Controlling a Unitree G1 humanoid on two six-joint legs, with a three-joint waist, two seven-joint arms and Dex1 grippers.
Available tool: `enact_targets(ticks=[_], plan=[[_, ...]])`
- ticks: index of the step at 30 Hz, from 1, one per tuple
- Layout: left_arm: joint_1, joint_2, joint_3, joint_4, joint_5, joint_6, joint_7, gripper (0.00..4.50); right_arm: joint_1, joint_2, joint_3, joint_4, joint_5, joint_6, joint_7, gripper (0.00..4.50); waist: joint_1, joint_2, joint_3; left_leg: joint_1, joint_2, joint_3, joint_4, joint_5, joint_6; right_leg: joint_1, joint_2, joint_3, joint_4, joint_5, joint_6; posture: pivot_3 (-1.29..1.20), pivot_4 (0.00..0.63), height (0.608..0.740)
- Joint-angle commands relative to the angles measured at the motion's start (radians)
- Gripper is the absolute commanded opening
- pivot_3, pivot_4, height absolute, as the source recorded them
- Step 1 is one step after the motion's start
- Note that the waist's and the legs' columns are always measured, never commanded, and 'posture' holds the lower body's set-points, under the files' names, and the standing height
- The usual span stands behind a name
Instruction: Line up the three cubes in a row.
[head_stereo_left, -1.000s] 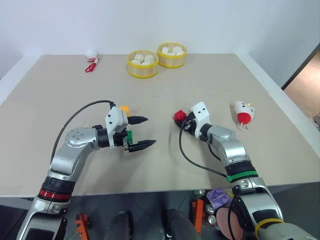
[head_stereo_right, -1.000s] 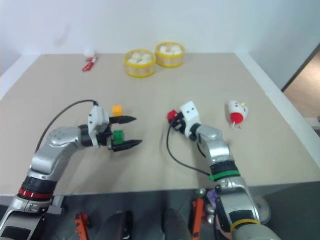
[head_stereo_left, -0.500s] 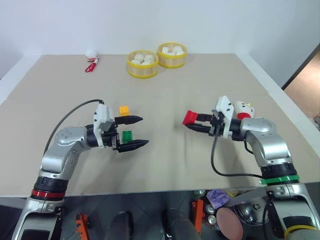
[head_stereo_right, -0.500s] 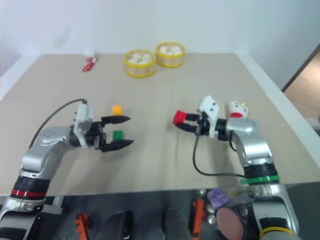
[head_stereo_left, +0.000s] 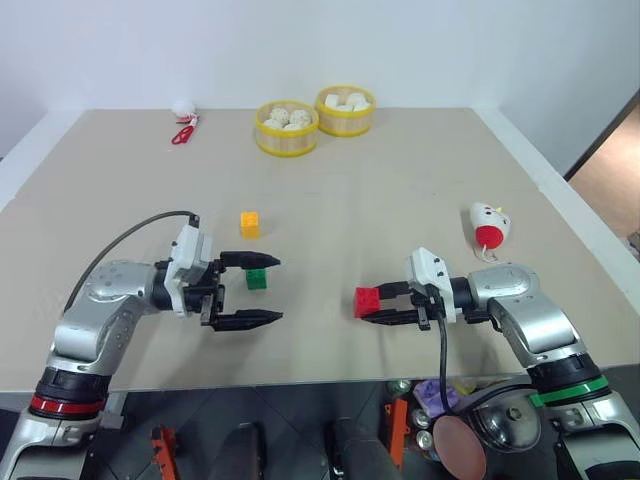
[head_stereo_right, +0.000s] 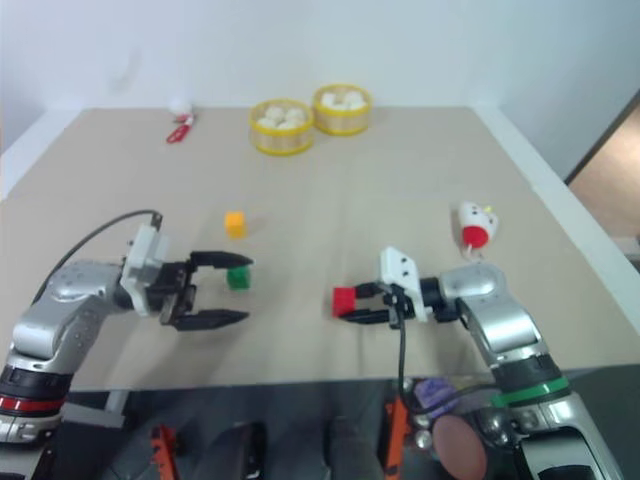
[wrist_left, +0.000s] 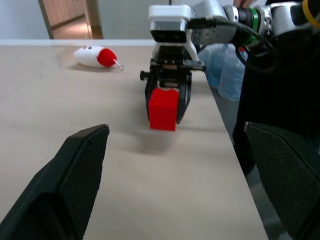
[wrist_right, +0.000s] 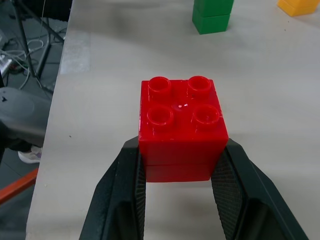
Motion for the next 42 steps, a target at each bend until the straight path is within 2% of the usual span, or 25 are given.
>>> enact_targets(ticks=[1, 7, 18, 42], plan=[[0.020, 0.018, 0.039, -0.067, -0.032, 0.002, 0.010, 4.50, -0.033, 0.002, -0.004, 0.003, 0.004, -0.024, 0.020, 1.23, 0.000, 0.000, 0.000, 0.000, 0.000, 0.000, 0.000, 0.000, 0.000, 0.000, 0.000, 0.000, 0.000, 0.000, 0.000, 0.00, 0.150, 0.740], [0.074, 0.024, 0.063, -0.132, -0.046, 0.015, 0.051, 4.50, -0.080, 0.011, -0.005, 0.079, -0.014, -0.050, 0.013, 1.23, 0.000, 0.000, 0.000, 0.000, 0.000, 0.000, 0.000, 0.000, 0.000, 0.000, -0.001, 0.000, 0.000, 0.000, 0.000, 0.00, 0.150, 0.740], [0.100, 0.030, 0.081, -0.166, -0.066, 0.024, 0.099, 4.50, -0.152, 0.046, 0.038, 0.288, -0.101, -0.211, 0.045, 1.23, -0.001, 0.000, 0.000, 0.000, 0.000, 0.000, 0.000, 0.000, 0.000, 0.000, 0.000, -0.001, 0.000, 0.000, 0.000, 0.00, 0.150, 0.740], [0.141, 0.045, 0.104, -0.214, -0.089, 0.028, 0.162, 4.50, -0.241, 0.101, 0.066, 0.486, -0.171, -0.318, 0.126, 1.23, 0.000, 0.000, 0.000, 0.000, 0.000, 0.000, 0.000, 0.000, 0.000, 0.001, 0.000, -0.001, 0.000, 0.000, 0.000, 0.00, 0.150, 0.740]])
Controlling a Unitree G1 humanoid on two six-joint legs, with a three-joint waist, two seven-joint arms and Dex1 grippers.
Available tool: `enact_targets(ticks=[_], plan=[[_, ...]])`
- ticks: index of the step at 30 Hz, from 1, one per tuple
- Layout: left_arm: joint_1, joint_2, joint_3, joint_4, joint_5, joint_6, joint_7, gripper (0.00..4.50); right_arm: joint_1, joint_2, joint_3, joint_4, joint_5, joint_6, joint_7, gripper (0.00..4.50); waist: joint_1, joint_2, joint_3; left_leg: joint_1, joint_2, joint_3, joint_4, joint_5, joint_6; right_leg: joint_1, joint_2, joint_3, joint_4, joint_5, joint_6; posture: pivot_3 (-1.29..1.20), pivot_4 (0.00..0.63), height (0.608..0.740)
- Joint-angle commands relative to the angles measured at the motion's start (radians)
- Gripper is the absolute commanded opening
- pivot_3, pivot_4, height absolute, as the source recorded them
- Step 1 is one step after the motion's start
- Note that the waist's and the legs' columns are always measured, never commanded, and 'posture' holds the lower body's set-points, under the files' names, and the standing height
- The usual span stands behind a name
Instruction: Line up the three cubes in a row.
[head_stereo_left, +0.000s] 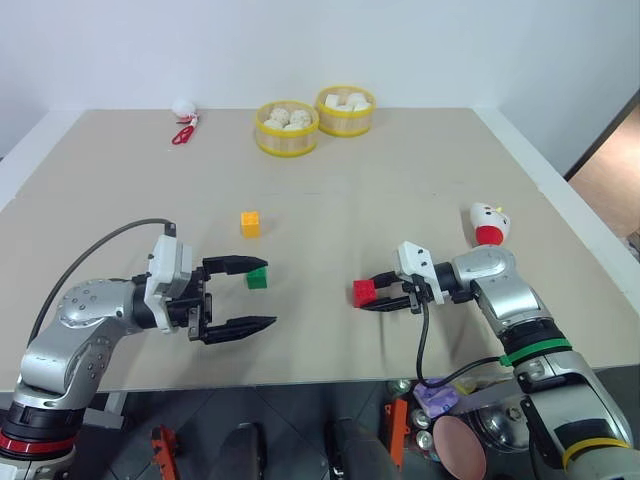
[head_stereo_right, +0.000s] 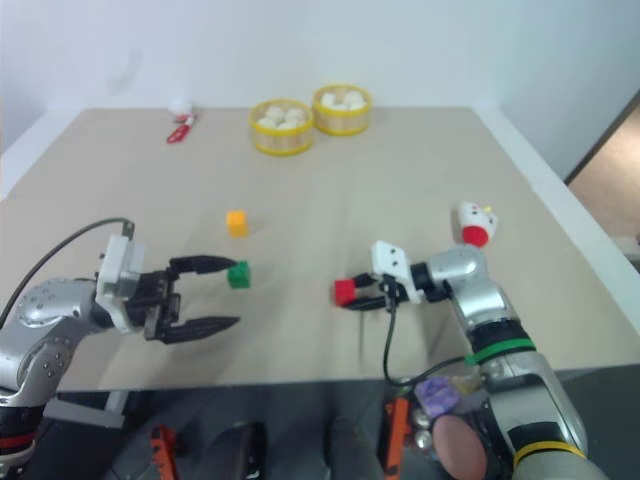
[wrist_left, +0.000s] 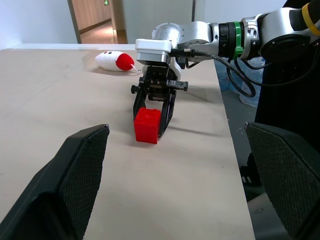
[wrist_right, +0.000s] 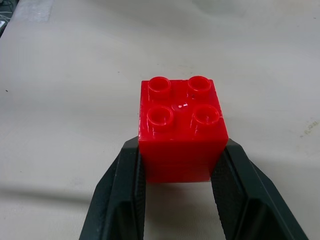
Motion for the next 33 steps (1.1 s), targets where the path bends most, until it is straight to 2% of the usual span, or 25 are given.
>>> enact_targets(ticks=[1, 2, 6, 9, 14, 23, 29, 33], plan=[[-0.004, 0.009, 0.028, -0.034, -0.014, -0.002, 0.013, 4.50, -0.021, 0.005, 0.005, 0.016, -0.010, -0.015, 0.019, 1.73, 0.000, 0.000, 0.000, 0.000, 0.000, 0.000, 0.000, 0.000, 0.000, 0.000, 0.000, 0.000, 0.000, 0.000, 0.000, 0.00, 0.150, 0.740], [-0.001, 0.009, 0.029, -0.036, -0.014, -0.003, 0.015, 4.50, -0.023, 0.009, 0.006, 0.020, -0.012, -0.018, 0.019, 2.27, 0.000, 0.000, 0.000, 0.000, 0.000, 0.000, 0.000, 0.000, 0.000, 0.000, 0.000, 0.000, 0.000, 0.000, 0.000, 0.00, 0.150, 0.740], [0.006, 0.008, 0.032, -0.040, -0.008, -0.011, 0.027, 4.50, -0.031, 0.013, 0.011, 0.047, -0.038, -0.034, 0.013, 3.67, 0.000, 0.000, 0.000, 0.000, 0.000, 0.000, 0.000, 0.000, 0.000, 0.000, 0.000, 0.000, 0.000, 0.000, 0.000, 0.00, 0.150, 0.740], [0.011, 0.009, 0.038, -0.042, -0.011, -0.011, 0.035, 4.50, -0.042, 0.012, 0.006, 0.062, -0.048, -0.031, 0.005, 4.49, 0.000, 0.000, 0.000, 0.000, 0.000, 0.000, -0.001, 0.000, 0.000, 0.000, 0.000, 0.000, 0.000, 0.000, 0.000, 0.00, 0.150, 0.740], [0.029, 0.011, 0.060, -0.052, -0.030, 0.001, 0.049, 4.50, -0.055, -0.008, -0.008, 0.061, -0.038, 0.004, 0.027, 4.49, 0.000, 0.000, 0.000, 0.000, 0.000, 0.000, -0.001, 0.000, 0.000, 0.000, 0.000, 0.000, 0.000, 0.000, 0.000, 0.00, 0.150, 0.740], [0.110, 0.047, 0.197, -0.035, -0.126, 0.101, 0.110, 4.50, -0.020, -0.147, -0.028, -0.054, 0.005, 0.096, 0.135, 4.49, 0.002, 0.000, 0.000, 0.000, 0.000, 0.001, -0.001, 0.000, 0.000, 0.000, -0.002, 0.000, 0.000, -0.001, 0.000, 0.00, 0.150, 0.740], [0.185, 0.045, 0.252, -0.022, -0.092, 0.114, 0.190, 4.50, -0.077, -0.209, -0.089, -0.056, 0.023, 0.095, 0.065, 4.49, -0.001, 0.000, 0.000, 0.001, 0.000, 0.002, -0.001, 0.000, 0.000, -0.001, -0.002, 0.000, 0.000, 0.000, 0.000, 0.00, 0.150, 0.740], [0.236, 0.044, 0.228, 0.001, -0.008, 0.093, 0.223, 4.50, -0.181, -0.169, -0.187, -0.066, 0.114, 0.205, -0.016, 4.49, -0.003, 0.000, 0.001, 0.001, 0.000, 0.004, -0.001, 0.000, -0.001, -0.002, -0.002, 0.000, 0.000, 0.000, -0.001, 0.00, 0.150, 0.740]])
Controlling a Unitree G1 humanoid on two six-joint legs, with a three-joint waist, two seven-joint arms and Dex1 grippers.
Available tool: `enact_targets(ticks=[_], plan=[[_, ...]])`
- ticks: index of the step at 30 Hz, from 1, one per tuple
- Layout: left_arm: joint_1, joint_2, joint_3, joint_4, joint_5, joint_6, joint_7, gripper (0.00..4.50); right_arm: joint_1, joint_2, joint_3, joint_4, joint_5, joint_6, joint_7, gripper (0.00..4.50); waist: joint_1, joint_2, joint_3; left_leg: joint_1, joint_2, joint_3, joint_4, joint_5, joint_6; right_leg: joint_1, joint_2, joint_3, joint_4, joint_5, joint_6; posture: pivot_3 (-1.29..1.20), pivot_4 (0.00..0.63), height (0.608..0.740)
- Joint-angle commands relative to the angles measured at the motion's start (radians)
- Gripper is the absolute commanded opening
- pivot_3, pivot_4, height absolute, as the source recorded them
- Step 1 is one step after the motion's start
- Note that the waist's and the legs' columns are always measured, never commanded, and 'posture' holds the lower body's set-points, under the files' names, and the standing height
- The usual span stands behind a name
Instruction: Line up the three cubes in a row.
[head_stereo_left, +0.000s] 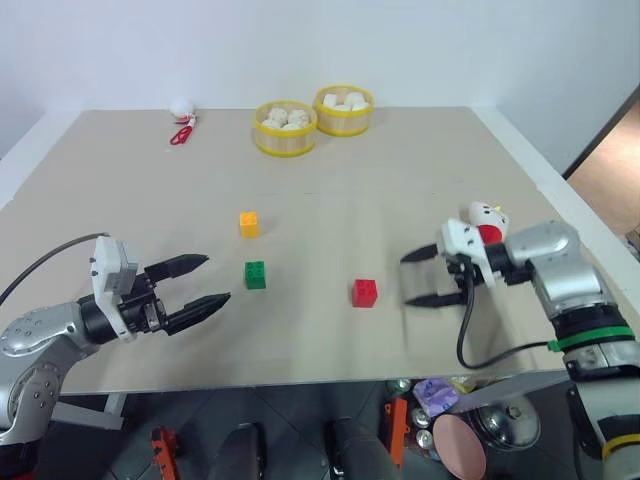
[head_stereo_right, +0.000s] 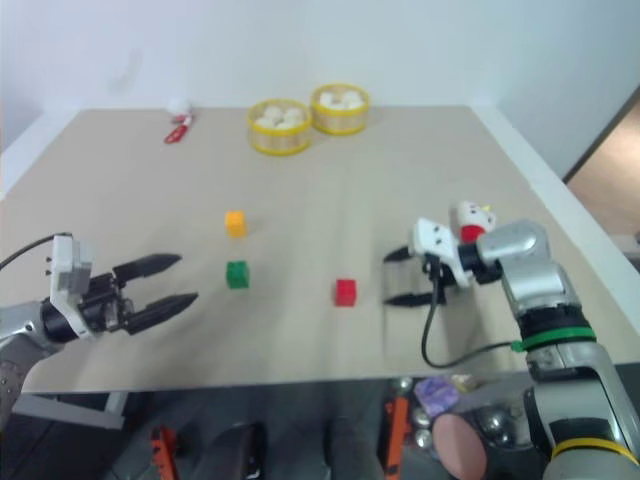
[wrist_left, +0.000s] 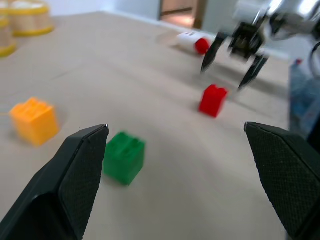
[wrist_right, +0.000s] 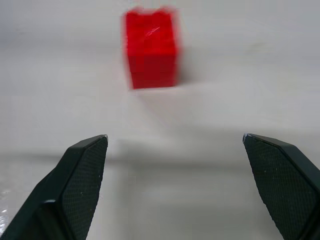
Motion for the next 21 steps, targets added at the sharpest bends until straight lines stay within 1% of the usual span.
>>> enact_targets(ticks=[1, 5, 9, 11, 15, 21], plan=[[0.019, 0.000, -0.002, 0.007, 0.060, -0.024, 0.037, 4.50, -0.100, 0.030, -0.112, -0.049, 0.106, 0.104, -0.067, 4.49, 0.001, 0.000, 0.000, 0.000, 0.000, -0.001, 0.000, 0.000, 0.000, 0.000, 0.000, 0.000, 0.000, 0.000, 0.000, 0.00, 0.150, 0.740], [0.018, -0.037, -0.049, 0.025, 0.113, -0.014, 0.099, 4.50, -0.151, 0.105, -0.160, -0.174, 0.197, 0.258, -0.161, 4.49, 0.003, 0.000, 0.000, 0.000, 0.001, -0.001, 0.000, 0.000, -0.001, 0.000, 0.000, -0.001, 0.000, 0.000, 0.000, 0.00, 0.150, 0.740], [0.017, -0.058, -0.150, 0.040, 0.222, -0.039, 0.135, 4.50, -0.113, 0.141, -0.156, -0.359, 0.277, 0.384, -0.196, 4.49, 0.006, -0.001, 0.000, -0.002, 0.001, -0.001, -0.003, -0.001, -0.001, -0.001, -0.002, -0.001, 0.000, -0.001, -0.001, 0.00, 0.150, 0.740], [0.001, -0.075, -0.182, 0.059, 0.249, -0.053, 0.144, 4.50, -0.089, 0.143, -0.150, -0.426, 0.311, 0.436, -0.200, 4.49, 0.010, -0.001, 0.000, -0.002, 0.000, -0.001, -0.005, -0.001, -0.001, -0.001, -0.003, -0.001, 0.000, -0.003, 0.000, 0.00, 0.150, 0.740], [-0.060, -0.096, -0.207, 0.140, 0.276, -0.084, 0.134, 4.50, -0.041, 0.139, -0.128, -0.501, 0.335, 0.481, -0.200, 4.49, 0.019, -0.001, 0.000, -0.002, 0.000, -0.001, -0.005, -0.001, -0.002, -0.001, -0.003, -0.001, 0.000, -0.004, 0.001, 0.00, 0.150, 0.740], [-0.164, -0.086, -0.226, 0.275, 0.313, -0.138, 0.078, 4.50, -0.012, 0.143, -0.118, -0.527, 0.334, 0.478, -0.218, 4.49, 0.022, -0.001, 0.000, -0.001, 0.000, 0.001, -0.004, -0.001, -0.002, -0.001, -0.002, -0.003, 0.000, -0.003, -0.001, 0.00, 0.150, 0.740]])
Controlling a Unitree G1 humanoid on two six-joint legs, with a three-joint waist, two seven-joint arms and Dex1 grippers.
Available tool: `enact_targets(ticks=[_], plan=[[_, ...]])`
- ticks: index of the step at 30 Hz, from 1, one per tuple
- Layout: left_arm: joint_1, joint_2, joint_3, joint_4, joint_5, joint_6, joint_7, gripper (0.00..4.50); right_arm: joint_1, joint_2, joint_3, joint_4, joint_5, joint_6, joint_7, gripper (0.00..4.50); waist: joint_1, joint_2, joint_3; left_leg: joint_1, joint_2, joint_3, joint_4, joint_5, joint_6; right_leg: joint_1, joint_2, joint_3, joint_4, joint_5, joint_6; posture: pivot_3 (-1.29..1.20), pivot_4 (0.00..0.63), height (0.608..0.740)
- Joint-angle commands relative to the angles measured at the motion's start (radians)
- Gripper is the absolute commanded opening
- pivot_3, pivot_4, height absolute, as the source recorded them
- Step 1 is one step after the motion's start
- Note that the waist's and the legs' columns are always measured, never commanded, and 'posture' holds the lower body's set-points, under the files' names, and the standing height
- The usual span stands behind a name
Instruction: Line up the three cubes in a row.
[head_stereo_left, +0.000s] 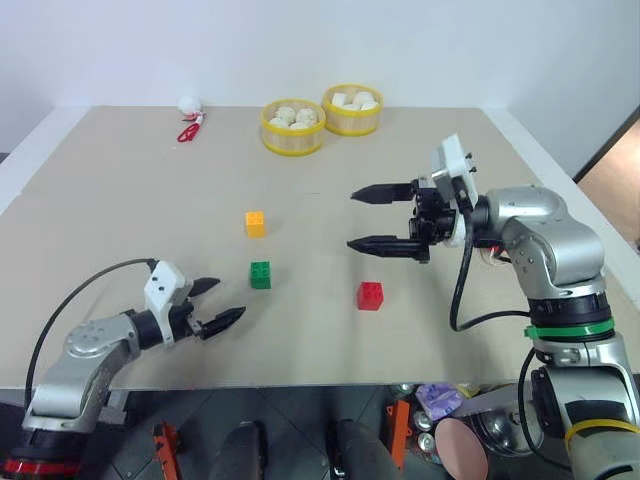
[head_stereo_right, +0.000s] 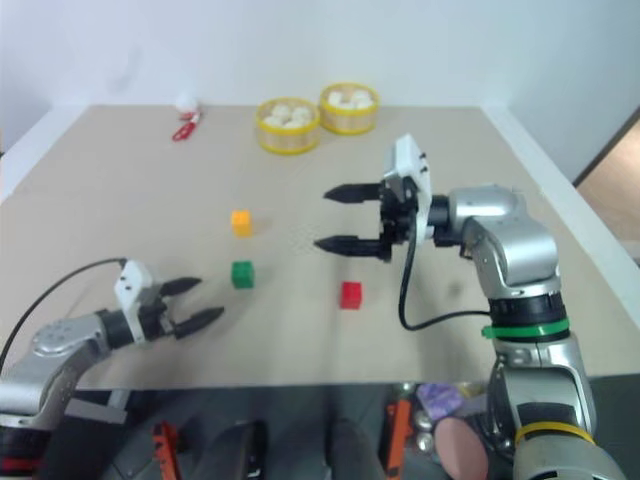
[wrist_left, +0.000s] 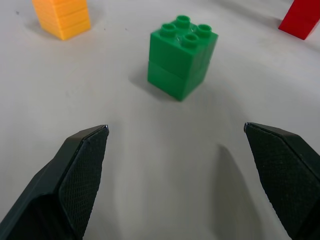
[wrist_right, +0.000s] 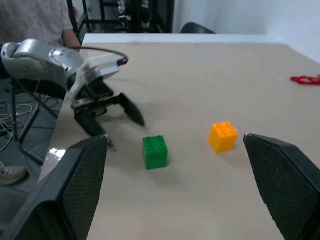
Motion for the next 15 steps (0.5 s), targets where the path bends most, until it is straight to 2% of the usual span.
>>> enact_targets(ticks=[1, 15], plan=[[-0.066, 0.012, -0.005, 0.067, 0.020, -0.043, -0.044, 4.50, -0.011, -0.005, -0.018, -0.047, 0.023, -0.004, -0.011, 4.49, 0.000, 0.000, 0.000, 0.000, 0.000, 0.000, 0.000, 0.000, 0.000, 0.000, 0.000, 0.000, 0.000, 0.000, 0.000, 0.00, 0.150, 0.740], [-0.284, -0.015, -0.089, 0.321, 0.079, -0.121, -0.209, 4.50, 0.003, -0.019, -0.026, -0.062, 0.025, -0.011, -0.029, 4.49, 0.002, 0.000, 0.000, -0.001, 0.000, -0.001, 0.000, 0.000, 0.000, 0.001, 0.000, -0.002, 0.000, 0.000, 0.000, 0.00, 0.150, 0.740]])
